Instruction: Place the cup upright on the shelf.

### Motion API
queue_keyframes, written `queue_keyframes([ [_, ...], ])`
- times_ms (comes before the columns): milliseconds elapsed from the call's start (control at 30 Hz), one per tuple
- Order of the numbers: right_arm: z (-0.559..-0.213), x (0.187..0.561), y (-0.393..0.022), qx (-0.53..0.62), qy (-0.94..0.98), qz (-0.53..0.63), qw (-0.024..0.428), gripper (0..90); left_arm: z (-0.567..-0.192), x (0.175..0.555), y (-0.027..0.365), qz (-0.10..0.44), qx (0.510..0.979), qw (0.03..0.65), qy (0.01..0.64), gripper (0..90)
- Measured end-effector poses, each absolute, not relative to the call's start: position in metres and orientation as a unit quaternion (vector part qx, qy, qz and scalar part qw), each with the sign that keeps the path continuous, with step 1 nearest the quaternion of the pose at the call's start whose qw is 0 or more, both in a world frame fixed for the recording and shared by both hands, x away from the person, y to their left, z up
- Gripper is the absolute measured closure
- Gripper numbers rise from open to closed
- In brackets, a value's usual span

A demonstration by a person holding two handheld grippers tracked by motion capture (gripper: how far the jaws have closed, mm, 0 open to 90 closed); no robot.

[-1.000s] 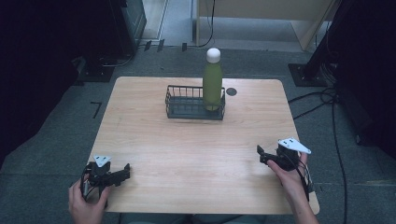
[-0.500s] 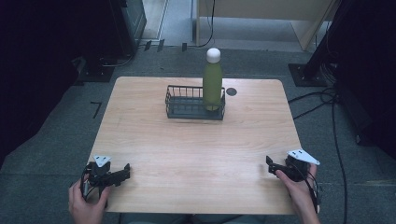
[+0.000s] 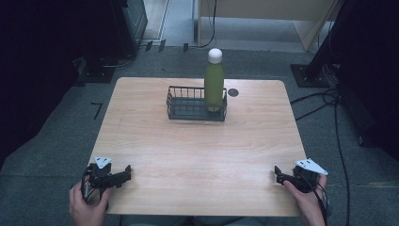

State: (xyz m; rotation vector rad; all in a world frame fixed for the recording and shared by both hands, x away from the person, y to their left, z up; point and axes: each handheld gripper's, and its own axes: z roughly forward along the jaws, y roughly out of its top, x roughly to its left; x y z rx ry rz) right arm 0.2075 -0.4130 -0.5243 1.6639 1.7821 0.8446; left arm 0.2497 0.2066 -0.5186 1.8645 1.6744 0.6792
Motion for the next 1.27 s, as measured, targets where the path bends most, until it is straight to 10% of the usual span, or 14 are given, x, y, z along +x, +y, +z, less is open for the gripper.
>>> queue_keyframes([
  [1267,-0.527,0.196,-0.421,0.610,0.689,0.302,0.249,4.0,-0.519,0.250,0.207,0.252,0.691,0.269,0.621,0.0],
])
